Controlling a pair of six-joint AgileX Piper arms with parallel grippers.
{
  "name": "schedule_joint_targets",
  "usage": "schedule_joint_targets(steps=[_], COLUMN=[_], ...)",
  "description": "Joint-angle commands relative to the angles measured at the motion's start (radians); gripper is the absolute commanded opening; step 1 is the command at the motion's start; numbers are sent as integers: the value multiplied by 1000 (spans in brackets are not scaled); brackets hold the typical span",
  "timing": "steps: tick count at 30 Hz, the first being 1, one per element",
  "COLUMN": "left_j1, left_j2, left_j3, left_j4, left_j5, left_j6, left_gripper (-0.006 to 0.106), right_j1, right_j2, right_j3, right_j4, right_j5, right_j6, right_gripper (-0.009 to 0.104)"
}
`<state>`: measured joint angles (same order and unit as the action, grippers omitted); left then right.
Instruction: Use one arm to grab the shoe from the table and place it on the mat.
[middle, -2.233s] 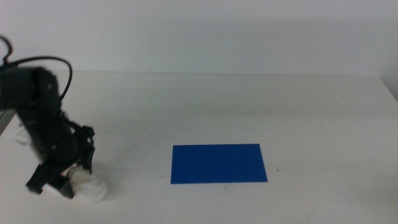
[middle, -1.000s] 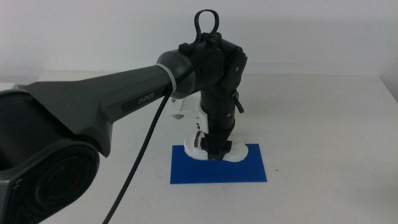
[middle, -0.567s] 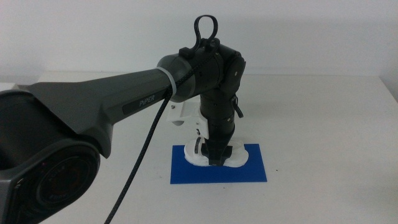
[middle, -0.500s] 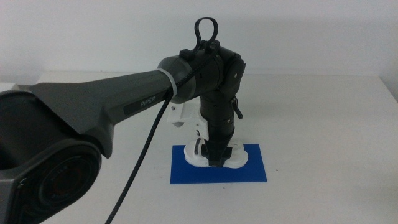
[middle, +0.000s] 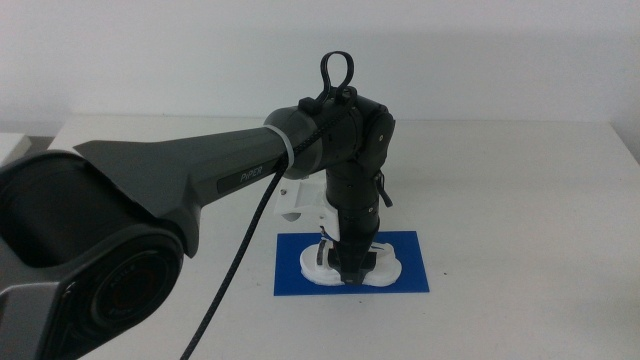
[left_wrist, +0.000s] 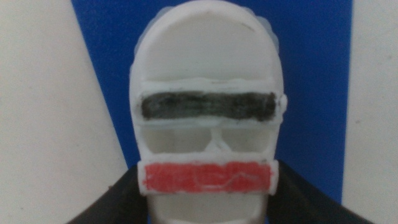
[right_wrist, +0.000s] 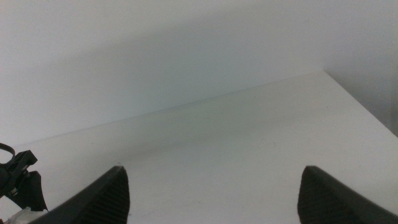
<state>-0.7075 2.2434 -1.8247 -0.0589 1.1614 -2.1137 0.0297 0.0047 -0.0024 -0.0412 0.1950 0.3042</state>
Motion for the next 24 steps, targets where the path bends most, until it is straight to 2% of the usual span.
schedule_joint_targets(steps=[1,5,14,16,18,22,24], left_j1=[8,13,35,43,55,63,83], left_j2=[-6,-9,-199,-301,-408,-571,-662], left_j3=[-1,-1,-1,-1,-1,44,131], left_j4=[-4,-4,20,59,129,359,379], left_j5=[8,24,60,60,60,60,60], left_j6=[-14,-11,59,173,357,917,1124], left_gripper=[63,94,94,94,94,94,94], right_j1=[2,2,2,2,2,2,2], right_j2=[-5,-5,-5,-5,-5,-5,-5], right_j3=[2,2,2,2,2,2,2], right_j4=[-7,-7,-7,-7,-7,-7,-7], right_j5=[-9,-9,-9,-9,-9,-9,-9], right_j6=[-4,-4,-4,-4,-4,-4,-4], right_gripper=[79,79,79,79,79,79,79])
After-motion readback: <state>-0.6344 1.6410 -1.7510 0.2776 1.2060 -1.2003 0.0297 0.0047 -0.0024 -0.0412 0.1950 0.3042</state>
